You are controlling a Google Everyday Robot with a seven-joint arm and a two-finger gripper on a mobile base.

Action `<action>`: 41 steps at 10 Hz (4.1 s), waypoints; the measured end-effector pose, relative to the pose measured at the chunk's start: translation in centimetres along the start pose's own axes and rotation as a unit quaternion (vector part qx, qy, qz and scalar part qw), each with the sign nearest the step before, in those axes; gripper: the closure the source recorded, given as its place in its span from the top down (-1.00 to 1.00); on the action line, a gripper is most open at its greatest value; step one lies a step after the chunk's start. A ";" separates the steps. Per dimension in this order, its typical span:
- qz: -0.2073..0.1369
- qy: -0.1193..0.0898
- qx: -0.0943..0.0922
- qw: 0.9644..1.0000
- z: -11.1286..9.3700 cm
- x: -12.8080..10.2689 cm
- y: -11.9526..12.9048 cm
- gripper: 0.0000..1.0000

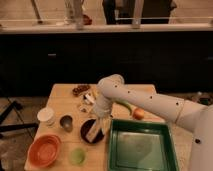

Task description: Place eraser in plastic cup

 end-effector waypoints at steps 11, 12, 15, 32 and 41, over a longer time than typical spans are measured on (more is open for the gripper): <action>0.007 0.042 0.000 0.999 1.2 1.7 0.3 0.60; 0.007 0.041 0.000 0.999 1.2 1.8 0.3 0.60; 0.007 0.038 0.000 0.999 1.3 2.3 0.2 0.60; -0.024 0.007 0.011 1.000 0.8 2.3 -0.3 -0.70; -0.037 -0.061 0.077 0.994 -2.9 2.8 -0.6 -0.70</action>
